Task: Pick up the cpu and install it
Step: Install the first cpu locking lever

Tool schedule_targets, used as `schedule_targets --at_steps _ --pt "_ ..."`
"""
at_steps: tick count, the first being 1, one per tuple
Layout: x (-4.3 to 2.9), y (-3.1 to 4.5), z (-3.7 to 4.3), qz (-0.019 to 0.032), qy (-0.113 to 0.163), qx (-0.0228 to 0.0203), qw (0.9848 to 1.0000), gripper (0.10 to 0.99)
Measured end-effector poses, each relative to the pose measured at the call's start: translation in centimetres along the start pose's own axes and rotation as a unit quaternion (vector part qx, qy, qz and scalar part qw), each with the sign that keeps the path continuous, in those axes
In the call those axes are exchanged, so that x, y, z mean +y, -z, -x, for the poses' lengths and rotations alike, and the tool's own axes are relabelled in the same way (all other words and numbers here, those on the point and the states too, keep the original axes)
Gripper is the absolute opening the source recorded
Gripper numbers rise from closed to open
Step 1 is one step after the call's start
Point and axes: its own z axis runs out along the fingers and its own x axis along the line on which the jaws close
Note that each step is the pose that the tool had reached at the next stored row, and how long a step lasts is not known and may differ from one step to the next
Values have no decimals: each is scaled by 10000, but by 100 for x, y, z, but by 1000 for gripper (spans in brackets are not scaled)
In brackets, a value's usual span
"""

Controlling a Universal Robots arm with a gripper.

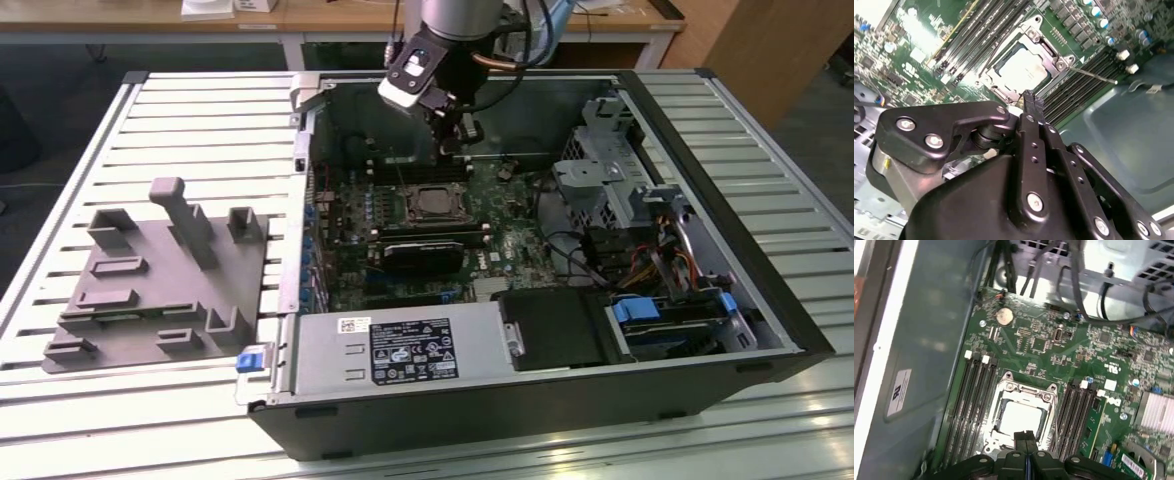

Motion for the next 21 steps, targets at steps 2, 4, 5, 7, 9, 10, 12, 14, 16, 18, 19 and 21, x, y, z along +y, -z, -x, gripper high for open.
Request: schedule_targets --at_steps 2,4,5,7,9,10,12,14,16,18,19,21 --pt "0 -3 0 -5 188 -1 9998 106" --pt "0 -6 0 -9 368 -3 9993 106" --pt "0 -7 0 -10 458 -3 9990 106" --pt "0 -10 0 -14 637 -5 9980 106" --pt "0 -13 0 -18 822 -6 9966 106" --pt "0 -15 0 -19 915 -7 9958 106" --pt "0 -18 0 -23 1093 -8 9940 106" --pt "0 -22 0 -25 1272 -10 9919 106" --pt "0 -26 0 -28 1450 -12 9894 106" --pt "1 -30 0 -30 1636 -13 9865 106" --pt "1 -33 0 -32 1725 -14 9850 106" --pt "0 -37 1 -34 1901 -17 9818 106"
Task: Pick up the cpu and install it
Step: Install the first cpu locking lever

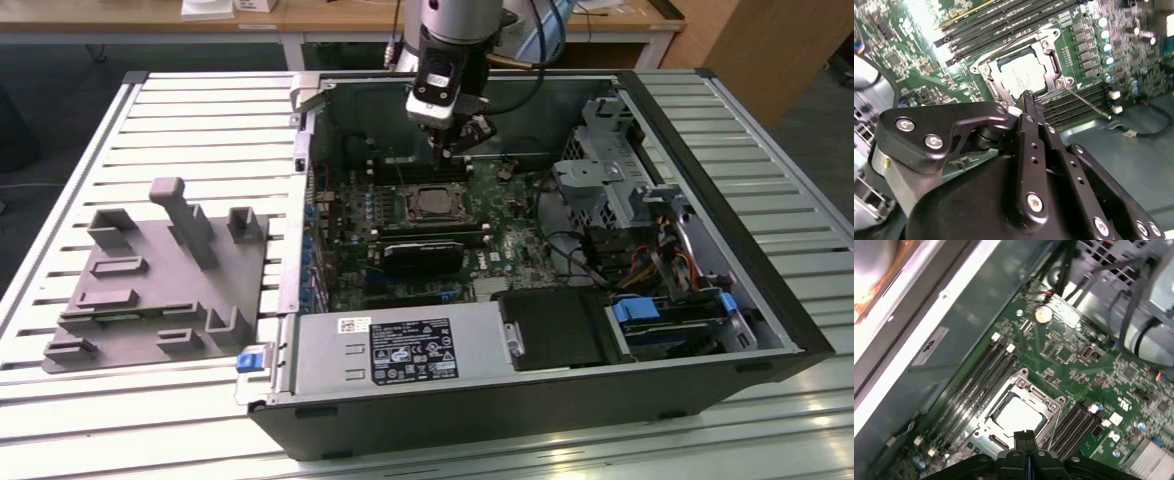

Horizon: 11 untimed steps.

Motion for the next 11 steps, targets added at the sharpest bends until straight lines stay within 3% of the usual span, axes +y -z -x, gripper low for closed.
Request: schedule_targets --at_steps 5,11 --pt "0 -7 0 -6 455 -5 9990 106" --pt "0 -12 0 -14 1001 -11 9950 106"
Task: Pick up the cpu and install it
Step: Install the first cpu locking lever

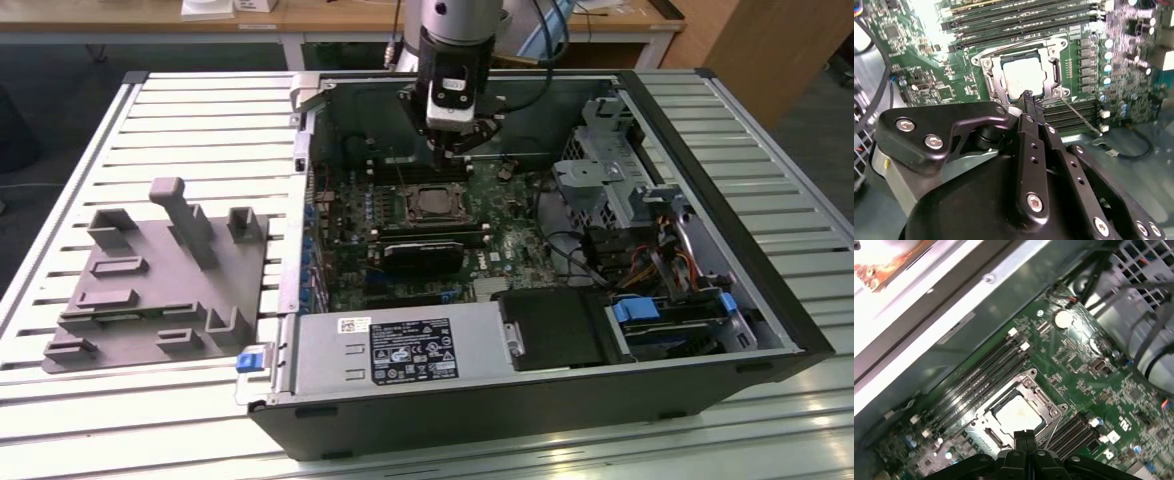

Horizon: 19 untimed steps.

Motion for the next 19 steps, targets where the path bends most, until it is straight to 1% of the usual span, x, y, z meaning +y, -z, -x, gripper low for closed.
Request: schedule_targets --at_steps 2,5,9,11,13,19 --pt "0 -3 0 -2 180 -2 9998 106" --pt "0 -6 0 -6 449 -5 9990 106" --pt "0 -12 0 -11 817 -9 9967 106" --pt "0 -15 0 -13 995 -11 9950 106" --pt "0 -18 0 -16 1174 -13 9931 106" --pt "0 -22 0 -23 1682 -19 9857 106"
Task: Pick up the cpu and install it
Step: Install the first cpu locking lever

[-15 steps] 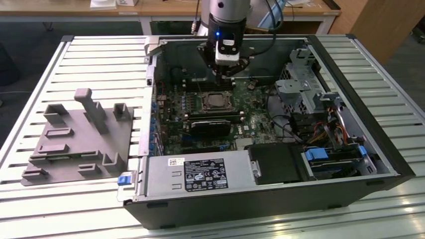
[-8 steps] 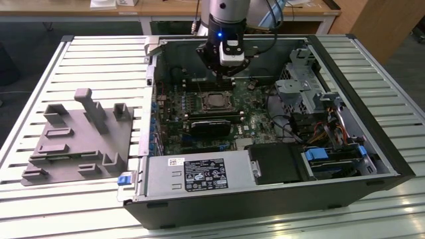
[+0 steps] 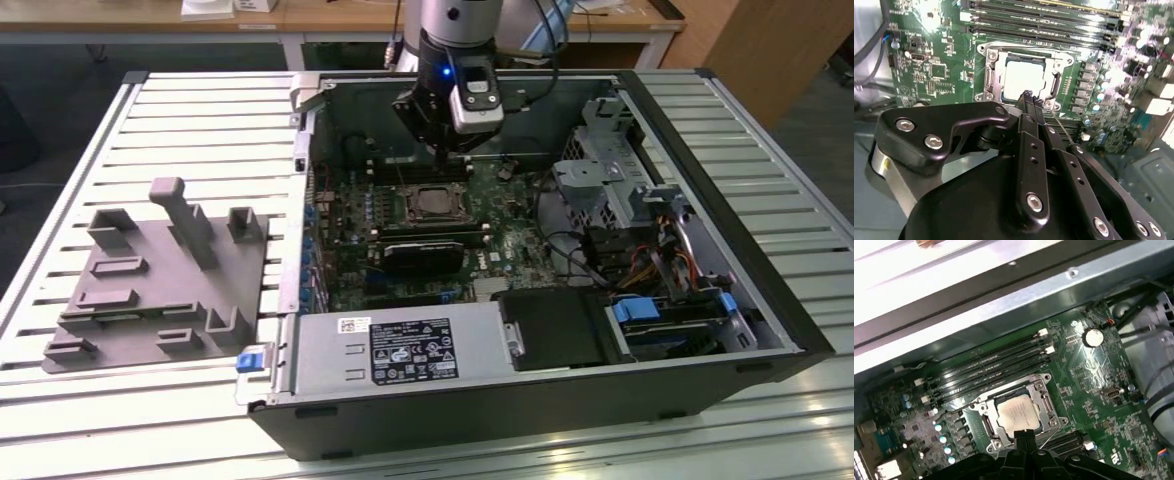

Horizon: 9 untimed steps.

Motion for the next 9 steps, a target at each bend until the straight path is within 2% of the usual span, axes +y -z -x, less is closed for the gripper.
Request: schedule_targets --at_steps 5,9 --pt "0 -2 -1 -6 422 -5 9991 106" --pt "0 -2 -1 -10 755 -9 9971 106"
